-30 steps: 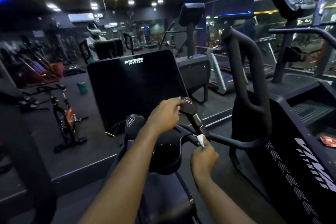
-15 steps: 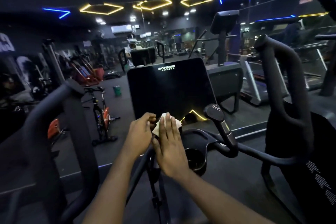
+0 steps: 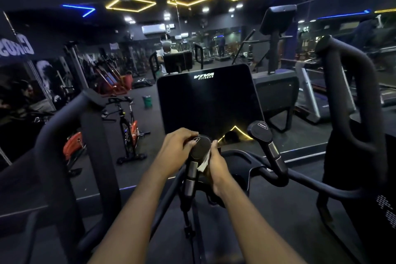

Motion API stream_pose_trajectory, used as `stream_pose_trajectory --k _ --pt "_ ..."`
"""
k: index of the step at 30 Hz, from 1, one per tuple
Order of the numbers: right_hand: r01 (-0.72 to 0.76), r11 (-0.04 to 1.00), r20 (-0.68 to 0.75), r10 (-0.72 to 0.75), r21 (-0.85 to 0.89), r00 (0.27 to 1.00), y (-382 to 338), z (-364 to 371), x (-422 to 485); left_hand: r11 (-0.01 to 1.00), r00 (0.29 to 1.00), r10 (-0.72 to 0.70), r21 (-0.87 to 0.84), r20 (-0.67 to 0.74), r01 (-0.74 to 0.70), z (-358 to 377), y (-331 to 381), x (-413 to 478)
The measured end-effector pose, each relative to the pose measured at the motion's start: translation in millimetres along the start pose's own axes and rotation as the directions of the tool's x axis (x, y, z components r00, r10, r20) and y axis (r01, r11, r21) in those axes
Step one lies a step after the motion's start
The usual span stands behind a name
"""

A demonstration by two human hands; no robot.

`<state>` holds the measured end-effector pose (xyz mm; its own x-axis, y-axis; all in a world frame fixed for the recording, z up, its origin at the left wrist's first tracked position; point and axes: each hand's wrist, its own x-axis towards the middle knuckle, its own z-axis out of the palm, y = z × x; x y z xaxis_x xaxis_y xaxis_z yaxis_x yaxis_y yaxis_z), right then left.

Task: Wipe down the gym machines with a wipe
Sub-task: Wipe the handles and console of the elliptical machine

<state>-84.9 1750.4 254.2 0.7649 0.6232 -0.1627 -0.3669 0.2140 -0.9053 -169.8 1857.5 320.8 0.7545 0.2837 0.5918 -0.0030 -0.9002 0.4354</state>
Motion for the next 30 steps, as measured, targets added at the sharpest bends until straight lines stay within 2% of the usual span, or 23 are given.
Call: stream_pose_trajectory --k 2,5,7,9,11,13,16,19,21,23,25,27,28,30 --pt "0.001 0.999 -0.006 -0.001 0.046 1.0 -4.2 4.7 -1.8 1.0 1.0 -0.01 0.008 -0.006 0.01 2.7 0.5 3.2" --pt "0.108 0.947 -0.021 -0.107 0.301 0.994 -11.7 15.3 -4.6 0.998 0.999 -0.032 -0.05 -0.011 0.031 3.3 -4.2 6.3" --pt "0.111 0.935 -0.029 -0.108 0.336 0.994 -4.5 21.2 -7.2 0.995 0.999 -0.046 -0.088 -0.02 0.044 2.8 -4.4 5.5" --pt "0.072 0.952 -0.018 -0.07 0.298 0.997 23.4 24.8 -10.0 0.995 0.999 -0.046 -0.087 -0.019 0.044 2.7 -4.6 6.0" --pt "0.047 0.988 -0.024 -0.043 0.145 0.999 69.5 20.5 -9.1 0.995 0.999 -0.043 -0.089 -0.005 0.042 4.1 -6.4 6.0" --pt "0.029 0.997 -0.014 -0.029 0.066 0.999 96.0 19.4 -15.0 0.992 0.999 -0.04 -0.118 0.007 0.04 4.1 -9.6 5.0" --pt "0.171 0.985 -0.028 -0.17 0.018 0.985 80.4 34.4 -20.9 0.989 0.999 -0.038 -0.145 0.01 0.039 3.5 -14.3 3.2" --pt "0.365 0.929 -0.086 -0.368 -0.054 0.926 69.9 45.6 -16.4 0.988 0.999 -0.039 -0.148 0.024 0.042 2.1 -15.0 5.4" --pt "0.381 0.903 -0.07 -0.401 -0.196 0.914 88.4 44.3 -25.3 0.986 0.997 -0.06 -0.154 0.044 0.067 1.4 -14.3 7.4" --pt "0.329 0.903 -0.044 -0.354 -0.277 0.934 124.5 33.6 -33.9 0.979 0.994 -0.089 -0.178 0.06 0.098 1.1 -15.0 7.3" --pt "0.277 0.911 0.004 -0.29 -0.306 0.957 144.4 21.9 -37.2 0.969 0.992 -0.11 -0.217 0.063 0.121 2.3 -14.8 4.8" --pt "0.203 0.934 -0.016 -0.217 -0.294 0.976 136.7 21.8 -25.4 0.952 0.988 -0.14 -0.266 0.062 0.151 4.2 -14.9 0.4" --pt "0.194 0.948 -0.04 -0.21 -0.252 0.977 127.2 24.8 -19.7 0.945 0.987 -0.147 -0.286 0.062 0.159 5.0 -15.2 -2.2" --pt "0.277 0.94 -0.071 -0.295 -0.198 0.953 101.3 31.8 -12.6 0.937 0.987 -0.146 -0.309 0.07 0.16 6.6 -16.3 -5.9"
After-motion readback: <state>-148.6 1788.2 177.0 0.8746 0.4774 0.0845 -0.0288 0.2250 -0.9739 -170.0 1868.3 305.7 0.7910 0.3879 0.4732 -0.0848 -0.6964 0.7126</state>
